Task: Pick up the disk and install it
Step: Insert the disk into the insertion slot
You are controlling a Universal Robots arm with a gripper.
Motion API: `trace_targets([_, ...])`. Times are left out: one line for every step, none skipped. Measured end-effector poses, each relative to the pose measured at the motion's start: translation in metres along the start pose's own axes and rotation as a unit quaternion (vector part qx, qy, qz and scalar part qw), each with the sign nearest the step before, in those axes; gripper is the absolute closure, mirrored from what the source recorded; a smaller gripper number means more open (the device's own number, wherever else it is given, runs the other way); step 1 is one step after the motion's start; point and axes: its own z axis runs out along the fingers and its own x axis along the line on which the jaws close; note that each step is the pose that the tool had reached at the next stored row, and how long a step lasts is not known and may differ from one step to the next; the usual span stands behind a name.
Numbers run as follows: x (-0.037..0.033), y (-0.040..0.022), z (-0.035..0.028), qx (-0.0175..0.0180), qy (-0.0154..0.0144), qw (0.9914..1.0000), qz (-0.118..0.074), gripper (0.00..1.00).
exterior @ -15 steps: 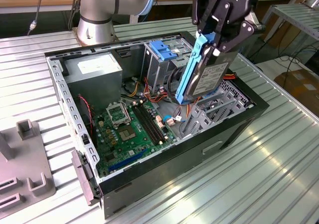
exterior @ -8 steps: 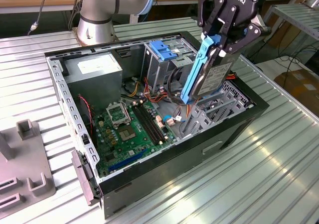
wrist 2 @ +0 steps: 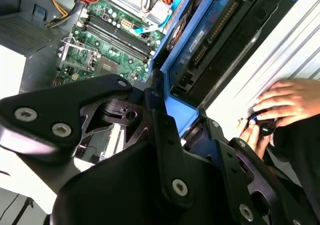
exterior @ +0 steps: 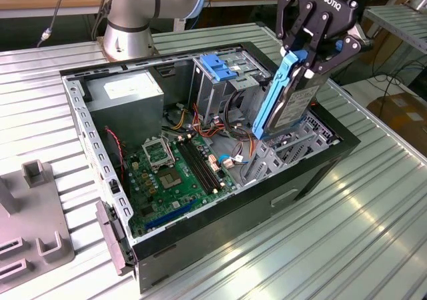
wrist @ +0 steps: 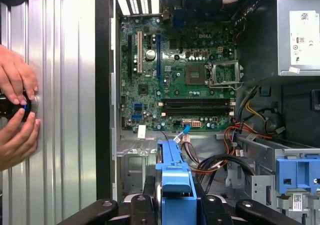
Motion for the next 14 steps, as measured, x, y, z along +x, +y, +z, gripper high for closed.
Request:
trace_targets([0.0002,-0.0007,0.0004,0.0,0.0001,1.0,0.001,0.63])
trace_targets([0.0005,-0.0016,0.0011,-0.0001,0.0002,0.99999,0.004,0.63])
trace_targets([0.0007,-0.0019,0.0017,-0.0001,0.0002,0.99997,0.007,0.63])
trace_targets([0.0009,-0.0023,0.0021,-0.0001,0.0002,0.99996,0.009,0.63])
trace_targets([0.0011,-0.0029,0.0026,-0.0002,0.0002,0.99994,0.011,0.63])
trace_targets([0.0011,-0.0048,0.0035,-0.0002,0.0002,0.99993,0.012,0.63])
trace_targets([0.0011,-0.0068,0.0042,-0.0002,0.0002,0.99992,0.012,0.63])
trace_targets([0.001,-0.0094,0.005,-0.0002,0.0002,0.99991,0.014,0.63])
trace_targets([0.001,-0.011,0.0055,-0.0002,0.0002,0.9999,0.014,0.63])
trace_targets([0.001,-0.0138,0.0059,-0.0003,0.0002,0.99987,0.016,0.63])
trace_targets([0.001,-0.0161,0.0062,-0.0003,0.0001,0.99986,0.017,0.63])
trace_targets([0.0009,-0.0184,0.0063,-0.0003,0.0001,0.99985,0.018,0.63])
trace_targets([0.0008,-0.0211,0.0065,-0.0003,0.0003,0.99983,0.019,0.63])
trace_targets([0.0008,-0.0224,0.0066,-0.0003,0.0005,0.9998,0.02,0.63])
